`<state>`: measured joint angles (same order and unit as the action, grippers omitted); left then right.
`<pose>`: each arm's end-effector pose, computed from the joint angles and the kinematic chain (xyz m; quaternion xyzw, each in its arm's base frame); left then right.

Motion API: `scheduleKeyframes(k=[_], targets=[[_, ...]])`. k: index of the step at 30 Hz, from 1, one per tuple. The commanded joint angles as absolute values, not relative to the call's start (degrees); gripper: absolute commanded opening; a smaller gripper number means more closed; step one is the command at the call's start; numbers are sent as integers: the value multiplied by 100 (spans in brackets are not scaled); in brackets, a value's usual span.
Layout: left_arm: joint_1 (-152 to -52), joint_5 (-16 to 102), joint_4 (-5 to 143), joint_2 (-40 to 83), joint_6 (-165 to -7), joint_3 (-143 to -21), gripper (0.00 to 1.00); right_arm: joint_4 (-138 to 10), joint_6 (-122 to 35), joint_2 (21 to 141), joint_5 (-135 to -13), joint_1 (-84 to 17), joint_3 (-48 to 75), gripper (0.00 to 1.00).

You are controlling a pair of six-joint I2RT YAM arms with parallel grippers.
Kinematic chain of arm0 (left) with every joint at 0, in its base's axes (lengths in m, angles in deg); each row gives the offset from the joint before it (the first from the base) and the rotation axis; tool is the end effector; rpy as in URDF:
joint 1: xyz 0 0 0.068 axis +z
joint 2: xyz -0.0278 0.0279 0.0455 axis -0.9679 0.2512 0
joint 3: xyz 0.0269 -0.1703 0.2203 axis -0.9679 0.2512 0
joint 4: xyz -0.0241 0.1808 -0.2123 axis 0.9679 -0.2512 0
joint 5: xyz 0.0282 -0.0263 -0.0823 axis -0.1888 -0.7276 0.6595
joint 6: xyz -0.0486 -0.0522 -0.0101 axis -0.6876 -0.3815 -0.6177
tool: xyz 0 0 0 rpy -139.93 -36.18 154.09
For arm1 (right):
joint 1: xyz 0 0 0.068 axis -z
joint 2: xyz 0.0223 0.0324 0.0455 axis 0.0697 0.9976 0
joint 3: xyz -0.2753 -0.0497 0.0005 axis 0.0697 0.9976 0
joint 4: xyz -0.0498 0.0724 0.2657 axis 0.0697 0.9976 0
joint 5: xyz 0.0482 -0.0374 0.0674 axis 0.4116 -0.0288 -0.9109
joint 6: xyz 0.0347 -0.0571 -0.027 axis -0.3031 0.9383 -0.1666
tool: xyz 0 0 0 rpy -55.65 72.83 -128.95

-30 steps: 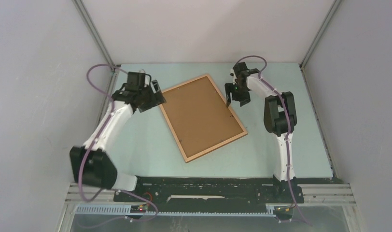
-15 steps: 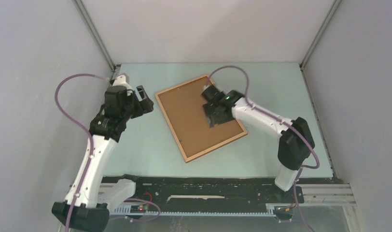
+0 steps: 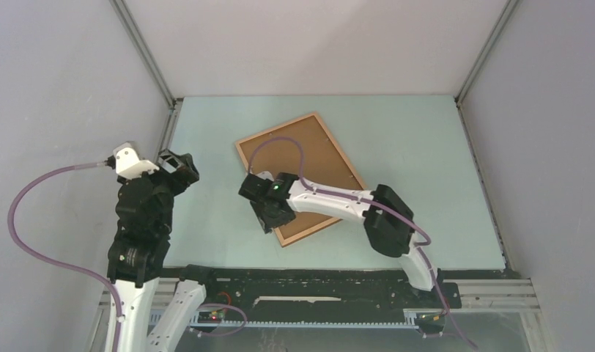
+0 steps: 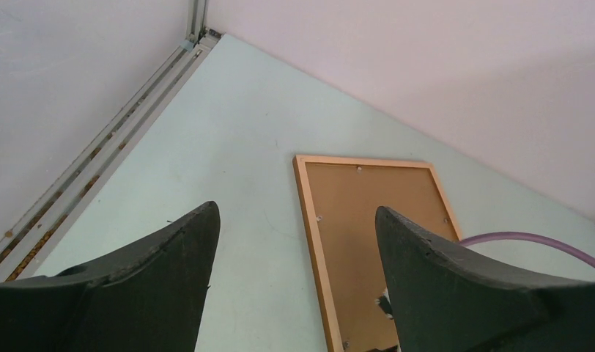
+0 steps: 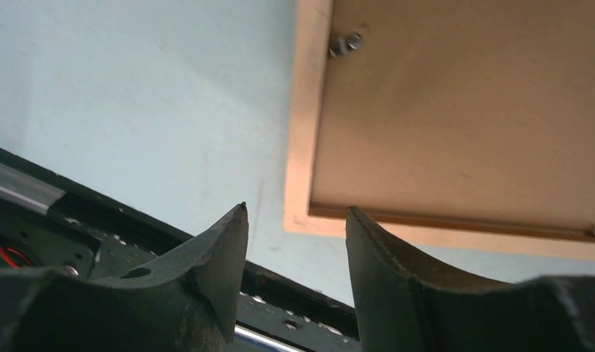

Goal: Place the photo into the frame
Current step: Turn over the photo frame at the center of the board.

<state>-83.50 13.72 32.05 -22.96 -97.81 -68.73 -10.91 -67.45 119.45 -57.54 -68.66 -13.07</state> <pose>0.1260 0.0037 0.4128 -0.2182 0.7166 -0.0441 0.6610 0.2081 0.4183 0.2012 -0.2760 0.9442 0.0709 0.1652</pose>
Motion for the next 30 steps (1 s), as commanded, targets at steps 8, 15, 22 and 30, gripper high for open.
scheduleKeyframes(k=[8,15,22,30], targets=[[-8301,1329,3287,-2141,-9796,-6764,84,-515,-7331,13080,-5300,-7140,-2724,48],[-8301,1278,3255,-2177,-9813,-6792,84,-385,-7262,13352,-5060,-7149,-2928,44],[-8301,1266,3247,-2172,-9813,-6785,84,-290,-7317,13720,-4643,-7171,-3187,27],[-8301,1284,3238,-2172,-9825,-6791,84,-32,-7427,13837,-4107,-7234,-3365,33]])
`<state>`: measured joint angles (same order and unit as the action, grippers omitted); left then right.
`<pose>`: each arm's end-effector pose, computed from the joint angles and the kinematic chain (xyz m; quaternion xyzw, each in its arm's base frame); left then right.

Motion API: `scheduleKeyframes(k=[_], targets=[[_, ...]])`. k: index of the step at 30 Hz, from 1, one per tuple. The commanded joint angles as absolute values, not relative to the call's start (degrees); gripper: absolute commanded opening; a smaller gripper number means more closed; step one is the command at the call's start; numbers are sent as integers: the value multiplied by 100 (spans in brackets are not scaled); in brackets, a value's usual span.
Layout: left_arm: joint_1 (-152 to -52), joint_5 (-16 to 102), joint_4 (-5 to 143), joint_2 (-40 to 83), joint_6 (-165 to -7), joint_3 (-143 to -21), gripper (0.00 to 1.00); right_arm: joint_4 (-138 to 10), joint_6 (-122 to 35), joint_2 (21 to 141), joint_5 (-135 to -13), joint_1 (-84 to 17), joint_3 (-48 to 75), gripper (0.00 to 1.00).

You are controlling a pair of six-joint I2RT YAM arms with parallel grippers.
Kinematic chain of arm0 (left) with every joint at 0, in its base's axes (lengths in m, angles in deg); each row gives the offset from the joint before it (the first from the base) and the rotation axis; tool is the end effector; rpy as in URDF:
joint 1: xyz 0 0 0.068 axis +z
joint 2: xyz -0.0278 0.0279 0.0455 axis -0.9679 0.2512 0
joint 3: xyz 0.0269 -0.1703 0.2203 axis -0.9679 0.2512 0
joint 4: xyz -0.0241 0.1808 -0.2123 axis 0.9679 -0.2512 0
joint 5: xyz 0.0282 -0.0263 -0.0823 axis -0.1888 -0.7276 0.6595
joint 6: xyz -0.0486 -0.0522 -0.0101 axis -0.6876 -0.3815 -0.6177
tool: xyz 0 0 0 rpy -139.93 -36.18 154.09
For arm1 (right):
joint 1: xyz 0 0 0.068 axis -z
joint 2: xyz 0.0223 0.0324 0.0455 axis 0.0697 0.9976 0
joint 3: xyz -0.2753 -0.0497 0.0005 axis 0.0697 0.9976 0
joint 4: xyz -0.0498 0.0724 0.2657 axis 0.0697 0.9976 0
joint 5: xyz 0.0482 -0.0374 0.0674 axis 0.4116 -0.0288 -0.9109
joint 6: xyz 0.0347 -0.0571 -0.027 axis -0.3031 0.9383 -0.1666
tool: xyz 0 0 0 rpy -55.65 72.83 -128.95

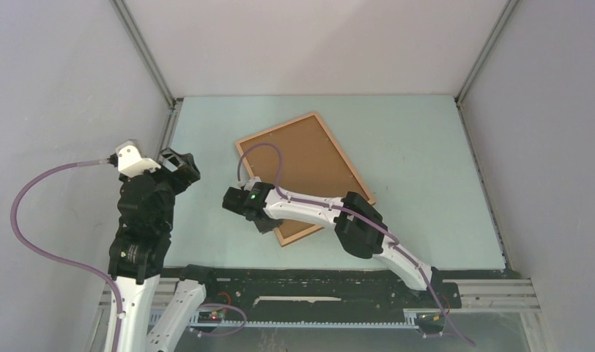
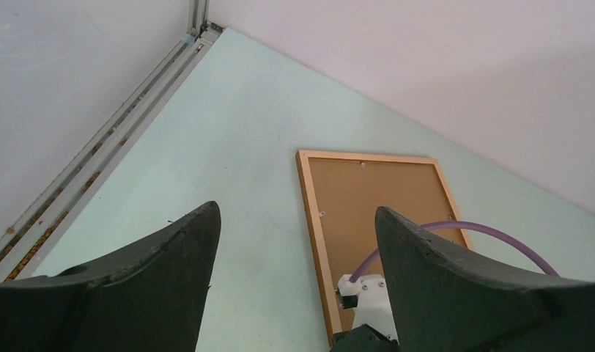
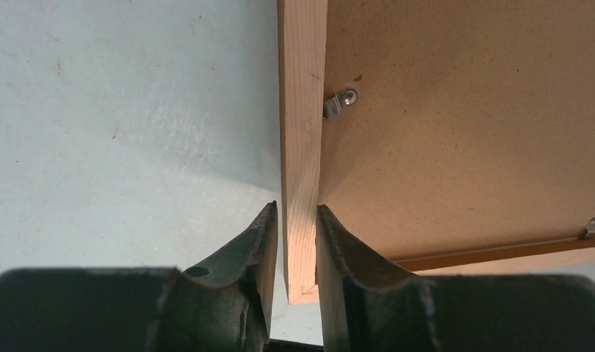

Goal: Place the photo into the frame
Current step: Turn over the photo frame at the center of the board.

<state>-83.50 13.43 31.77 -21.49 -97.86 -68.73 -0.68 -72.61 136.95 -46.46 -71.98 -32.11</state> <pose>0.1334 0.0029 0.4094 -0.2193 0.7259 -0.0376 0.6508 0.2108 0.4674 0.1551 -0.2574 0.9471 -0.0363 0.1883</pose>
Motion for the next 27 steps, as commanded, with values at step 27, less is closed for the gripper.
scheduleKeyframes(k=[27], targets=[[-8301,1242,3201,-2158,-9810,-6814,84,-174,-7442,14252,-3946,-7299,-3408,33]])
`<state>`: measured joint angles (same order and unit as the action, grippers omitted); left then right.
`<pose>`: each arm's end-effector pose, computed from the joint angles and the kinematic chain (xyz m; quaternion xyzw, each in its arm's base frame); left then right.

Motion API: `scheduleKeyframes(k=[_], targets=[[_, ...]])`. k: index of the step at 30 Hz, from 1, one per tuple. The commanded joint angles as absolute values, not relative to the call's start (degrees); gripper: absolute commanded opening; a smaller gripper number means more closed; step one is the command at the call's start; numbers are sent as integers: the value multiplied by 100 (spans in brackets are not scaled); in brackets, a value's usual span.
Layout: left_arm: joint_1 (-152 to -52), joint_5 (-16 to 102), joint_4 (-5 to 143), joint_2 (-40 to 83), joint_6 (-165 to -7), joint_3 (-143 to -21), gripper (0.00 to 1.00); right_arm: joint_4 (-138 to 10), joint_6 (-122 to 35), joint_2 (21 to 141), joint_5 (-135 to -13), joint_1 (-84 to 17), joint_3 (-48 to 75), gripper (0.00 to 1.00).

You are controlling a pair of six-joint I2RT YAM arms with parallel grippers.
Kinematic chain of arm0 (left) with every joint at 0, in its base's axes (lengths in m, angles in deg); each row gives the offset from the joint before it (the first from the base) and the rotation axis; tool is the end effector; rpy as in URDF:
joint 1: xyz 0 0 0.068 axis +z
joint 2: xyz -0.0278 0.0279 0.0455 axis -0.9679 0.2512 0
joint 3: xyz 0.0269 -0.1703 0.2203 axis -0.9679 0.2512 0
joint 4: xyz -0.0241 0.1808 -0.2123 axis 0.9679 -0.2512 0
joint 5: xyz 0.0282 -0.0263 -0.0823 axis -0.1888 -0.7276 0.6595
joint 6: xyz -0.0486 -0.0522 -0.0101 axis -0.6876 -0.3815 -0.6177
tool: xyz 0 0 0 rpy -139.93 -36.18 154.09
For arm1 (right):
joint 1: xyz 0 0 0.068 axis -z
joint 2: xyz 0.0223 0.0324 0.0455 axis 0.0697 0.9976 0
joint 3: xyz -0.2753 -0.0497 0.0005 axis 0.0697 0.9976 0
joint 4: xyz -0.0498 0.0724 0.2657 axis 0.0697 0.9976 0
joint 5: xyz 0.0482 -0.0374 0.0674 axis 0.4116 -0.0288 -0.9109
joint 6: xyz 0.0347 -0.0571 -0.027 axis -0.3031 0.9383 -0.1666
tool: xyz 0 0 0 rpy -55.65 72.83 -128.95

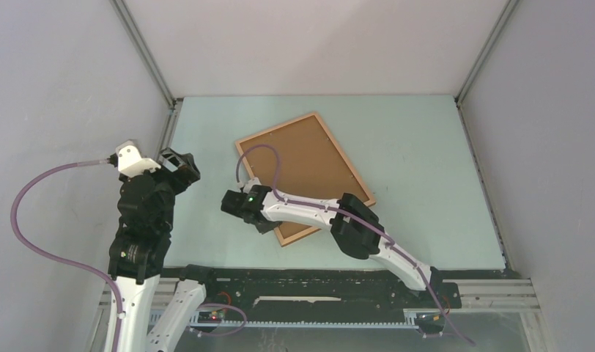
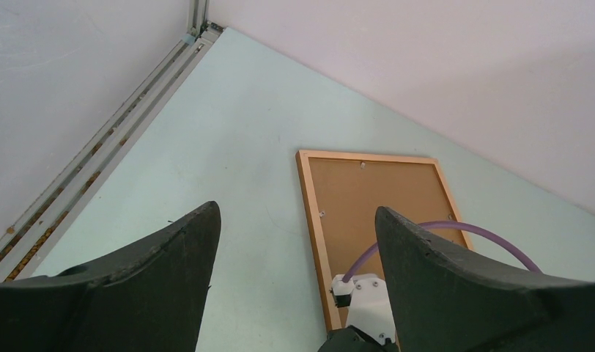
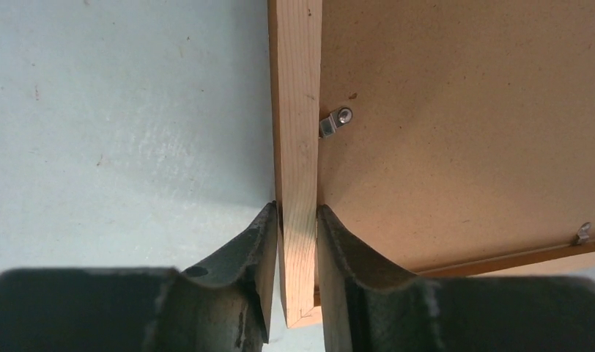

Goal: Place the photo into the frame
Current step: Turn over the photo frame at the center of the board.

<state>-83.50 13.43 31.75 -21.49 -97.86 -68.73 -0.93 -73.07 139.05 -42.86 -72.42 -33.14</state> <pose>0.1334 0.0029 0.4094 -0.2193 0.7260 -0.0376 0.6507 0.2120 0.4717 0.1437 -0.2546 0.9424 -0.0596 0.2085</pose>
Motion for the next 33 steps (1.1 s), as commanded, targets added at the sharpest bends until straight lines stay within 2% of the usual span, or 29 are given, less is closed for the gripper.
scheduleKeyframes(k=[1,6,9,14,19,21,23,25,27,29,33], targets=[[-8301,1238,3191,-2161,-9816,-6811,84,-175,-7451,14267,-3939,-7300,-3408,30],[-8302,1235,3192,-2151,-9815,-6806,84,-49,-7496,14027,-3817,-7270,-3411,0],[-8307,1264,3217,-2150,-9832,-6799,84,-225,-7332,13418,-3939,-7186,-3105,0],[-8293,1022,3125,-2192,-9904,-6828,85,-1377,-6794,11775,-5068,-6794,-1551,0],[-8288,1254,3188,-2097,-10107,-6745,92,-2202,-6676,10539,-6251,-6169,-340,0],[-8283,1716,3225,-2014,-10357,-6655,99,-2328,-6658,10179,-6626,-5929,-50,0],[-8284,2436,3192,-1814,-10829,-6512,100,-2379,-6617,9889,-6953,-5736,136,0],[-8290,3721,3219,-1513,-11537,-6214,100,-2416,-6561,9639,-7137,-5589,282,0],[-8294,5160,3778,-1181,-12404,-5621,100,-2457,-6486,9407,-7248,-5494,382,0],[-8400,6107,4893,-919,-13207,-4896,100,-2508,-6412,9187,-7325,-5423,476,0],[-8945,5659,5234,-845,-13458,-4648,100,-2648,-6333,8988,-7525,-5325,683,0]])
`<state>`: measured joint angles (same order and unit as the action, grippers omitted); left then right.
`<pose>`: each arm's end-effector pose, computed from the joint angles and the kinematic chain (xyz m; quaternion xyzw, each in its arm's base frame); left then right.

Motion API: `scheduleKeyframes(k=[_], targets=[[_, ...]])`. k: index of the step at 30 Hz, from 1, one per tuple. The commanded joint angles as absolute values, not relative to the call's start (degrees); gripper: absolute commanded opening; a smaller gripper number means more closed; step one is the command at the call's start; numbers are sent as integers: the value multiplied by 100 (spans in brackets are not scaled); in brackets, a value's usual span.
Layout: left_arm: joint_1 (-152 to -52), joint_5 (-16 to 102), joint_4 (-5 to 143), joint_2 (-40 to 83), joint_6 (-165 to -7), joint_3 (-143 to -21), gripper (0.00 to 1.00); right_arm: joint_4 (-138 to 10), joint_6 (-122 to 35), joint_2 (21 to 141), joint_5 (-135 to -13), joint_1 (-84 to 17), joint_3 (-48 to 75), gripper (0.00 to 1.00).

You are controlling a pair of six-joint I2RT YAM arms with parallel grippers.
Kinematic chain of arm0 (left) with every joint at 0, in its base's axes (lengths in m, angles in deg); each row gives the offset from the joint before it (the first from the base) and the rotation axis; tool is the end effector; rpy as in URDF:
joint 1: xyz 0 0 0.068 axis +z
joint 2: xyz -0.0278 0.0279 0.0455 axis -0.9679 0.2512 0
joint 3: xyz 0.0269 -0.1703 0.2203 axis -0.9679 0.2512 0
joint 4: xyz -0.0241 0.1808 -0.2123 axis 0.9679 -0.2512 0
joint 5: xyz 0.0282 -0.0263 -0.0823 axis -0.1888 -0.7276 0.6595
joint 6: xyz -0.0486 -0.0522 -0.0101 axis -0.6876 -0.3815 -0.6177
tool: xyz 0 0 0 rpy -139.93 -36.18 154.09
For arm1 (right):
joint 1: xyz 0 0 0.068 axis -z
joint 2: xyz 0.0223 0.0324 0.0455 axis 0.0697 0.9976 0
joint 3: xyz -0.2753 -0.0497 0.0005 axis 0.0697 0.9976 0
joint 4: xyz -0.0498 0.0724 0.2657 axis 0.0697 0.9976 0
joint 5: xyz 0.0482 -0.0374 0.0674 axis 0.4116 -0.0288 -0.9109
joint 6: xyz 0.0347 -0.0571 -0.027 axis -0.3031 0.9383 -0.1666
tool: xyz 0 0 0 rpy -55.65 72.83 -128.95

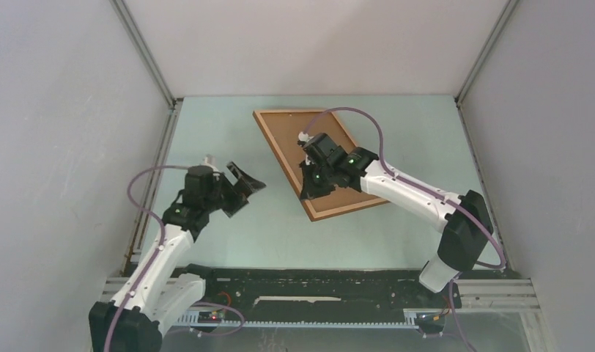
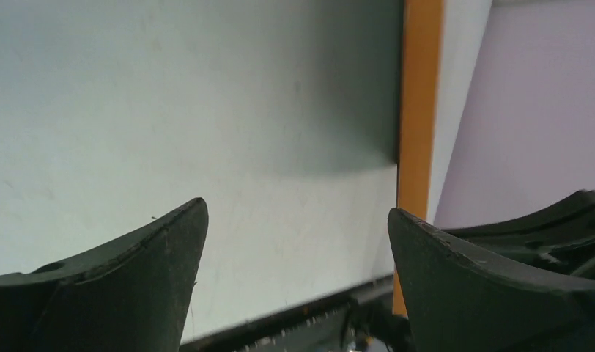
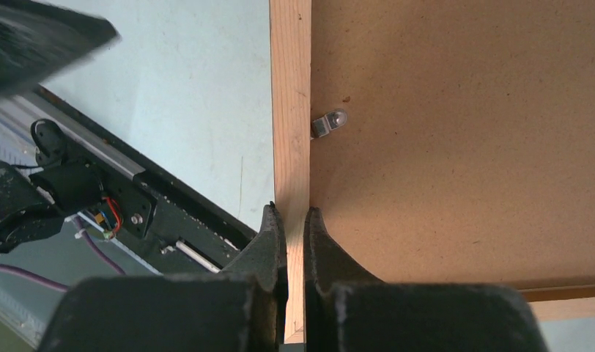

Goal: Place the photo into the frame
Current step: Turn over the photo frame at the center of the board.

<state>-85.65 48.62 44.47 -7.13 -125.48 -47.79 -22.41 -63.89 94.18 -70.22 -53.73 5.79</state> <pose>0.2126 -0.0528 0.2591 -0.2484 0.8334 -0.3369 0.3609 0.2498 0.3012 0.2849 -0.1972 0.9276 0.2222 0.2265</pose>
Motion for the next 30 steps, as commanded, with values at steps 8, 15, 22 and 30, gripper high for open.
scheduleKeyframes(k=[8,15,22,30], targets=[[-9737,4601,7331,-1368,-15340,-3140,94,-3122,-6363,8625,-7748,-5306,1192,0],[-10288,4868,8024,129,-14929,-3992,100,-3464,-6372,8363,-7991,-5317,1657,0],[-10957,4429,8471,1072,-15182,-4160,92,-3646,-6323,8040,-8210,-5303,1913,0],[-11180,3818,8050,976,-15002,-4359,49,-3589,-6233,7683,-8226,-5403,2111,0]])
